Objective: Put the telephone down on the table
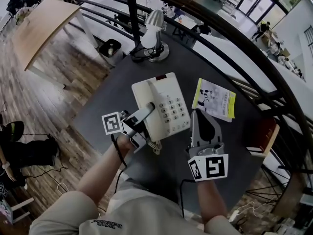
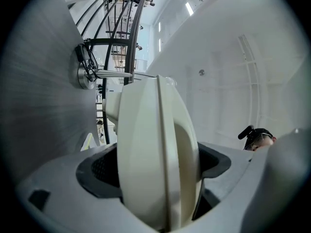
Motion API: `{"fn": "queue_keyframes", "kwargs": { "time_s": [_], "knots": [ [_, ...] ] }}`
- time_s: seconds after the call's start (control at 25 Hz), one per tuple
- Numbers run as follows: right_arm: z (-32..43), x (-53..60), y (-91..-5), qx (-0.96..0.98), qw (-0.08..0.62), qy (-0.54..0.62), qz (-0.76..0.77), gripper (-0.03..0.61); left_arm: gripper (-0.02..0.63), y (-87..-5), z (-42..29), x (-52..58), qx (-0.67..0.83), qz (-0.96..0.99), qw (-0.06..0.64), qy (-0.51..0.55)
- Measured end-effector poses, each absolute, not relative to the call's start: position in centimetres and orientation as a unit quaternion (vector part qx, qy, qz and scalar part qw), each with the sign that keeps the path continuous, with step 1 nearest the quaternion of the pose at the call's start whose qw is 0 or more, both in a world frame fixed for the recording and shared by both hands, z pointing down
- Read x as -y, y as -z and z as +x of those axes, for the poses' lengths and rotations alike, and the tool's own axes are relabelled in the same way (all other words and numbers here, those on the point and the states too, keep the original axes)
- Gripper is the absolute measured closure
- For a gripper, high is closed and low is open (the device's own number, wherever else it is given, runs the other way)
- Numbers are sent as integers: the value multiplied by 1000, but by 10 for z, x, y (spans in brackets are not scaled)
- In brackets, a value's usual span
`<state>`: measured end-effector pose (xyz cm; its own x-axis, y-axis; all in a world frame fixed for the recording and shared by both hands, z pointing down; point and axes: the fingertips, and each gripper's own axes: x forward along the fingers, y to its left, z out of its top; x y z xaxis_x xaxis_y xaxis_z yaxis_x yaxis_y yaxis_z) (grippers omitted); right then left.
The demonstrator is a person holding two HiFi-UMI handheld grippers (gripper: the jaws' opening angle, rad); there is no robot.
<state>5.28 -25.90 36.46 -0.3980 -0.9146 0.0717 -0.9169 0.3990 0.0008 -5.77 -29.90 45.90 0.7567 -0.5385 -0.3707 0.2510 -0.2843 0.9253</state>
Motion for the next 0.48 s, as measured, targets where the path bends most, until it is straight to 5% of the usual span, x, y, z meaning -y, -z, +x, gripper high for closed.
{"fn": "queue_keyframes", "kwargs": {
  "time_s": [0.48],
  "knots": [
    [74, 340, -443, 809, 39, -105, 577, 577, 137, -552, -32, 409, 120, 714, 614, 313]
  ]
}}
